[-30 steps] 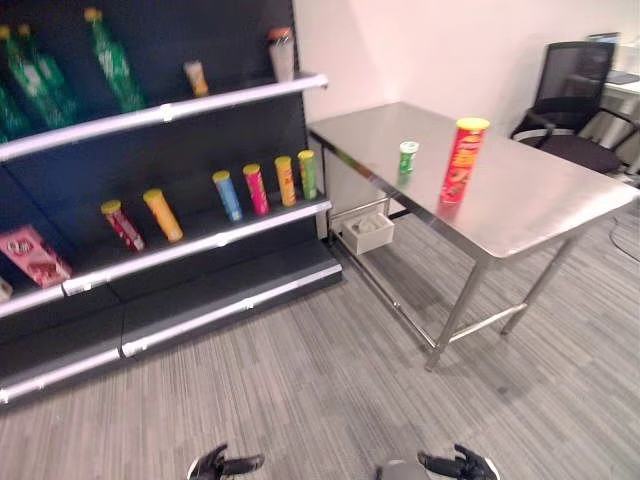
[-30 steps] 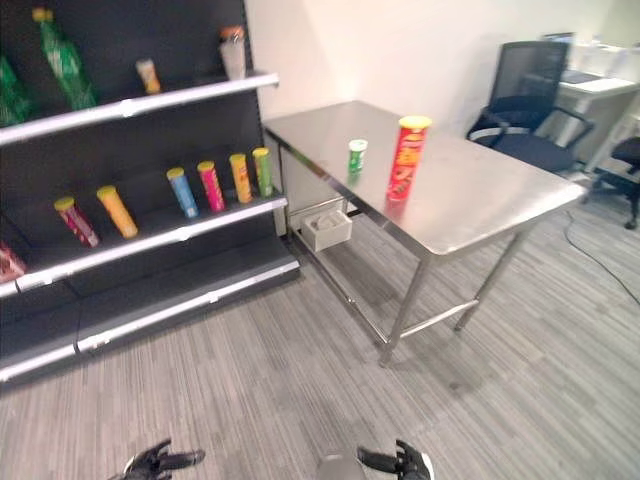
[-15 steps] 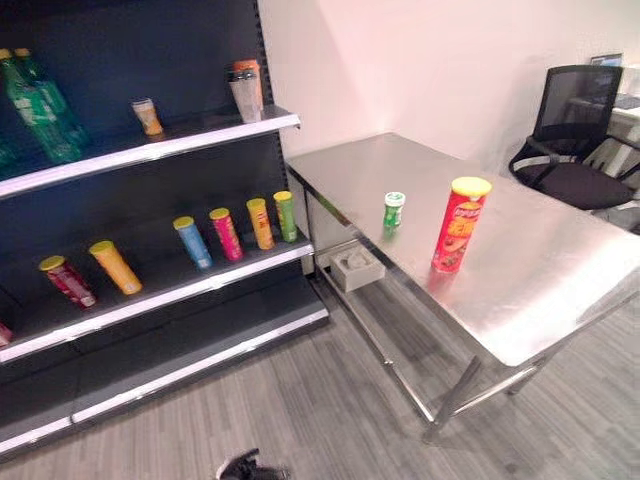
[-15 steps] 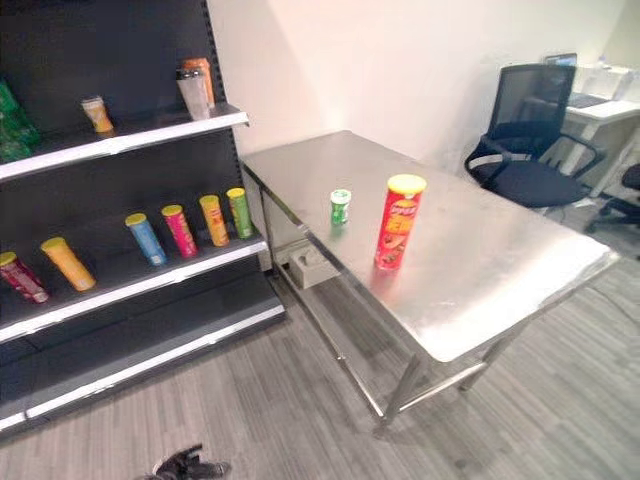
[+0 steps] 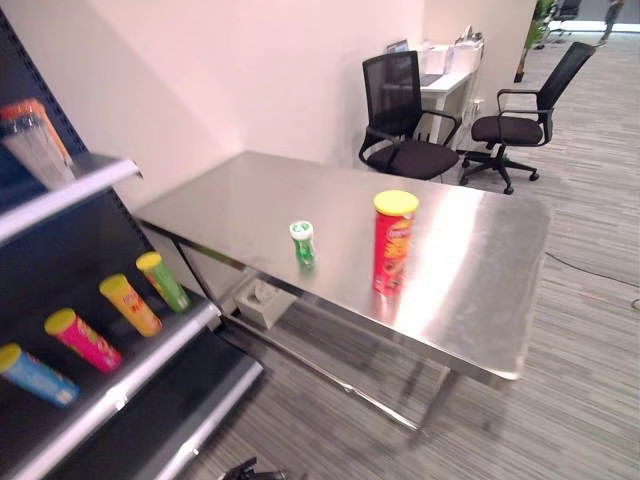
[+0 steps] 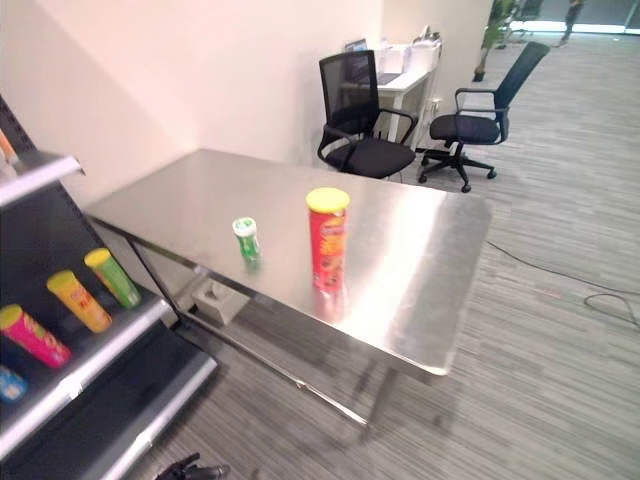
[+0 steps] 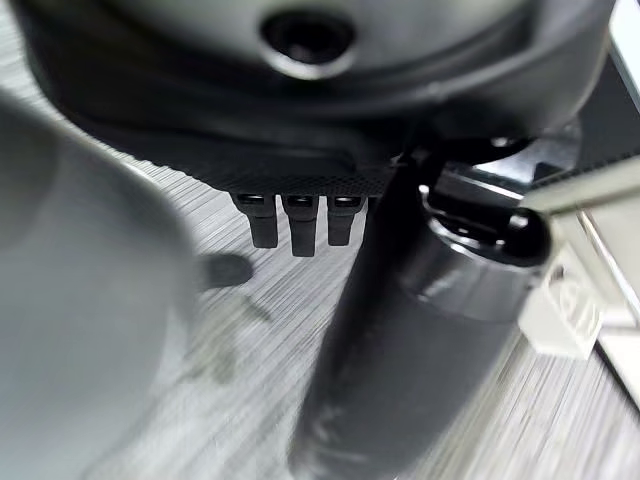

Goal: Put the goods on the table back onto the shelves and tidy them up.

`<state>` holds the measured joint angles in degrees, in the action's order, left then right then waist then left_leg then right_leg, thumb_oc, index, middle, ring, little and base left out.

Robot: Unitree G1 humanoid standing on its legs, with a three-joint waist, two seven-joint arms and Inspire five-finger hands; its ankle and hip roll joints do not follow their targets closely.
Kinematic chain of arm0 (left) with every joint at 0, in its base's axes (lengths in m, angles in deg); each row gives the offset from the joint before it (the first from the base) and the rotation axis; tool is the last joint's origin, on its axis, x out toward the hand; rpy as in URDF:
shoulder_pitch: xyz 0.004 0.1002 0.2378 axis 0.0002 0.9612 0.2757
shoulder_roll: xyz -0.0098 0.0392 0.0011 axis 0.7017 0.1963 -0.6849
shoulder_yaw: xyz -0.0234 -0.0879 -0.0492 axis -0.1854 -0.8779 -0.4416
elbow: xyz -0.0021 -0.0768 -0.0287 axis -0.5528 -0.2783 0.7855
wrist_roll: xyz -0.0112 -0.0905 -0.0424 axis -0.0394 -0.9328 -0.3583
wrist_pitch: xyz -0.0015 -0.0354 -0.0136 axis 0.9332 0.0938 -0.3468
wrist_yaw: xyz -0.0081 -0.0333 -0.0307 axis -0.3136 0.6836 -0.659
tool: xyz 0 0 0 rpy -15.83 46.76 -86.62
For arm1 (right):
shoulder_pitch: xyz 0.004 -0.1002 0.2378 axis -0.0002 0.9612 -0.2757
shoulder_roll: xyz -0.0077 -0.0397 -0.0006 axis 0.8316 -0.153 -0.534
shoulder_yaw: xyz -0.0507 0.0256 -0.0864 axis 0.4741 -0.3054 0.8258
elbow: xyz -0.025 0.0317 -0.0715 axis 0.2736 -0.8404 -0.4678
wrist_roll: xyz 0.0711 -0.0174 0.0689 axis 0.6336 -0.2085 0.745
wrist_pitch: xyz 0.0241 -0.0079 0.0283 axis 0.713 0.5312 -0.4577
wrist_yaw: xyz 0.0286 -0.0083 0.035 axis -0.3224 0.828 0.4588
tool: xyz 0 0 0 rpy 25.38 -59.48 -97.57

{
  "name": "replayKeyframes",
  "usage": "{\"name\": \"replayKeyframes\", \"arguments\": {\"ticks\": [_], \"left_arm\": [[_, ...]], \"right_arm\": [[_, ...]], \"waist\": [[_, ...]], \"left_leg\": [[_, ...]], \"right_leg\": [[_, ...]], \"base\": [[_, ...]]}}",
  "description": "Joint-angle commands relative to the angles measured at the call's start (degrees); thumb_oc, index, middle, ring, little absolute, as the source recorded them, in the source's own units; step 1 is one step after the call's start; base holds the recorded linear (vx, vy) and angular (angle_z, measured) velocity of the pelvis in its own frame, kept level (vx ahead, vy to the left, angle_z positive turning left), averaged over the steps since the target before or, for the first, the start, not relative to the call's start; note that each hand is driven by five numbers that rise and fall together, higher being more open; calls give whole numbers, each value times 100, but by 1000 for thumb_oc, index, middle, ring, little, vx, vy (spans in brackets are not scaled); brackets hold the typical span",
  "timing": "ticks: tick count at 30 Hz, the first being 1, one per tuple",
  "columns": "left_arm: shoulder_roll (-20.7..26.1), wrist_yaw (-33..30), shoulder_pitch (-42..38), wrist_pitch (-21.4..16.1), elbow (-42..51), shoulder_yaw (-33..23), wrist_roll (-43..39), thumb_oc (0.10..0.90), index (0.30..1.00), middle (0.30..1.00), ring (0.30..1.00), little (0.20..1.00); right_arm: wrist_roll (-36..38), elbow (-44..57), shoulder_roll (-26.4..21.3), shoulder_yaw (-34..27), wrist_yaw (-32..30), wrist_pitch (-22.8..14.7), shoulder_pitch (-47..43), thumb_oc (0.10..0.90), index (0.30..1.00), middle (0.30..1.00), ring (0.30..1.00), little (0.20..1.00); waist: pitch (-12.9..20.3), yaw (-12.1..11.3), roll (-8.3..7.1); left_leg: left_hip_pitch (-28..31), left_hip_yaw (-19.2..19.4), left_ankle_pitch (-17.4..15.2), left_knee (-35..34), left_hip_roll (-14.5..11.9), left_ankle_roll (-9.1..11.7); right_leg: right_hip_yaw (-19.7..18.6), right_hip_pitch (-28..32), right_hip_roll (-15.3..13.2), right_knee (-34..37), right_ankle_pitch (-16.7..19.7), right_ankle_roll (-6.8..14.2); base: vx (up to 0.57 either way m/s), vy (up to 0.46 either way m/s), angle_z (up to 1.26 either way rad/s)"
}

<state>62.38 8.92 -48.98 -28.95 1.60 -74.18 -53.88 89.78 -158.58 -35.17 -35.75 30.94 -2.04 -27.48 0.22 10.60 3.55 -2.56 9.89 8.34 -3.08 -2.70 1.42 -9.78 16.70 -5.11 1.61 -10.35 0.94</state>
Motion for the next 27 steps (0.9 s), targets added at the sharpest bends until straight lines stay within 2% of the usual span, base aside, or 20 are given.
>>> {"name": "replayKeyframes", "arguments": {"ticks": [1, 3, 4, 5, 7, 8, 9, 11, 12, 13, 14, 16, 17, 18, 19, 21, 22, 24, 26, 27], "left_arm": [[99, 44, -404, -192, 319, 117, 571, 800, 900, 900, 900, 900], [119, 51, -413, -181, 347, 128, 614, 800, 900, 900, 900, 900], [124, 43, -409, -176, 360, 118, 613, 800, 900, 900, 900, 900], [108, 24, -417, -182, 346, 112, 632, 800, 900, 900, 900, 900], [108, 47, -387, -189, 308, 113, 654, 800, 900, 900, 900, 900], [85, 39, -343, -204, 294, 149, 696, 800, 900, 900, 900, 900], [75, 94, -302, -208, 300, 167, 744, 800, 900, 900, 900, 900], [107, 112, -189, -215, 381, 230, 849, 800, 900, 900, 900, 900], [107, 112, -189, -215, 382, 230, 849, 800, 900, 900, 900, 900], [121, 153, -106, -233, 471, 366, 932, 800, 900, 900, 900, 900], [148, 157, -59, -235, 475, 434, 981, 800, 900, 900, 900, 900], [82, 206, -83, -262, 317, 496, 964, 800, 900, 900, 900, 900], [98, 182, -96, -263, 288, 484, 885, 800, 900, 900, 900, 900], [116, 161, -121, -306, 420, 421, 652, 800, 900, 900, 900, 900], [117, 162, -123, -305, 420, 420, 652, 800, 900, 900, 900, 900], [83, 117, -101, -365, 513, 326, 441, 800, 900, 900, 900, 900], [69, 120, -105, -359, 509, 286, 391, 800, 900, 900, 900, 900], [53, 108, -94, -352, 392, 235, 332, 800, 900, 900, 900, 900], [55, 111, -91, -347, 315, 244, 346, 800, 900, 900, 900, 900], [-6, 98, -127, -286, 94, 357, 557, 800, 900, 900, 900, 900]], "right_arm": [[32, 57, 454, 265, 66, -103, -562, 800, 900, 900, 900, 900], [-59, 107, 477, 370, 72, -100, -569, 800, 900, 900, 900, 900], [-145, 172, 495, 472, 77, -114, -574, 800, 900, 900, 900, 900], [-234, 238, 500, 585, 90, -124, -618, 800, 900, 900, 900, 900], [-372, 323, 536, 755, 80, -172, -621, 800, 900, 900, 900, 900], [-446, 301, 495, 893, 92, -178, -658, 800, 900, 900, 900, 900], [-478, 320, 472, 911, 84, -215, -644, 800, 900, 900, 900, 900], [-463, 227, 488, 948, 51, -265, -586, 800, 900, 900, 900, 900], [-463, 226, 488, 948, 51, -265, -586, 800, 900, 900, 900, 900], [-430, 87, 438, 1039, 77, -236, -655, 800, 900, 900, 900, 900], [-477, 79, 460, 1084, 116, -237, -594, 800, 900, 900, 900, 900], [-467, 32, 525, 1061, 18, -292, -567, 800, 900, 900, 900, 900], [-502, 34, 531, 1121, 5, -299, -540, 800, 900, 900, 900, 900], [-592, 112, 528, 1204, -8, -327, -546, 800, 900, 900, 900, 900], [-592, 111, 530, 1204, -8, -326, -548, 800, 900, 900, 900, 900], [-674, 125, 465, 1211, -56, -337, -621, 800, 900, 900, 900, 900], [-637, 107, 468, 1159, -62, -360, -609, 800, 900, 900, 900, 900], [-652, 99, 465, 1189, -11, -372, -608, 800, 900, 900, 900, 900], [-689, 166, 462, 1254, 29, -373, -605, 800, 900, 900, 900, 900], [-690, 250, 401, 1361, 153, -373, -648, 800, 900, 900, 900, 900]], "waist": [[-186, -145, -153], [-226, -150, -158], [-266, -190, -143], [-303, -227, -119], [-323, -299, -46], [-331, -358, -2], [-331, -341, 52], [-352, -300, 27], [-339, -305, 36], [-394, -356, 32], [-360, -371, -13], [-372, -283, -160], [-431, -293, -245], [-610, -409, -418], [-593, -408, -416], [-602, -519, -506], [-571, -523, -537], [-467, -520, -575], [-403, -522, -576], [-302, -548, -505]], "left_leg": [[476, -13, -672, -192, -370, 312], [529, 111, -705, -192, -350, 293], [608, 265, -743, -192, -338, 279], [686, 430, -765, -192, -352, 280], [762, 709, -779, -192, -395, 301], [809, 935, -756, -192, -426, 306], [777, 966, -724, -192, -402, 297], [840, 1048, -728, -192, -281, 286], [823, 1051, -723, -192, -291, 289], [910, 1199, -721, -192, -157, 313], [955, 1229, -770, -192, -67, 301], [1126, 1291, -733, -192, 5, 327], [1016, 1413, -696, 257, -27, 380], [431, 1257, -529, 1504, -309, 506], [404, 1256, -524, 1510, -313, 506], [10, 818, -527, 1976, -392, 502], [-43, 711, -593, 1925, -550, 462], [189, 784, -716, 1333, -876, 364], [320, 801, -681, 1074, -953, 347], [543, 549, -617, 358, -1027, 347]], "right_leg": [[-325, -1123, -990, -401, 1421, 636], [-263, -1249, -1022, -573, 1551, 666], [-70, -1338, -1101, -709, 1622, 672], [348, -1422, -1236, -841, 1748, 597], [1416, -1440, -1463, -1002, 1752, 464], [2092, -1351, -1569, -1131, 1678, 427], [2277, -1418, -1288, -1389, 1447, 365], [2270, -1446, -658, -1437, 1179, 395], [2270, -1458, -645, -1420, 1195, 389], [2773, -1476, -388, -1405, 1150, 386], [2867, -1341, -342, -1133, 1018, 295], [2429, -1139, -149, -612, 1016, 195], [2346, -1075, -146, -428, 1086, 150], [2233, -879, -216, -182, 1161, 58], [2234, -900, -212, -176, 1171, 55], [2011, -918, -251, -88, 1154, 50], [1952, -925, -324, -69, 1155, 91], [1840, -924, -456, -18, 1108, 182], [1794, -932, -489, -17, 1072, 204], [1668, -936, -555, -16, 978, 273]], "base": [[151, 289, -50], [69, 130, -44], [97, 163, -87], [88, 159, -93], [45, 153, -67], [13, 210, -57], [9, 208, -59], [13, 123, -73], [9, 99, -91], [13, 74, -62], [47, 52, -36], [50, -65, -11], [-56, -121, -5], [-76, -95, -9], [-92, -56, -38], [-37, 45, -55], [14, 106, -53], [75, 155, -45], [113, 151, -45], [159, 194, -30]]}}
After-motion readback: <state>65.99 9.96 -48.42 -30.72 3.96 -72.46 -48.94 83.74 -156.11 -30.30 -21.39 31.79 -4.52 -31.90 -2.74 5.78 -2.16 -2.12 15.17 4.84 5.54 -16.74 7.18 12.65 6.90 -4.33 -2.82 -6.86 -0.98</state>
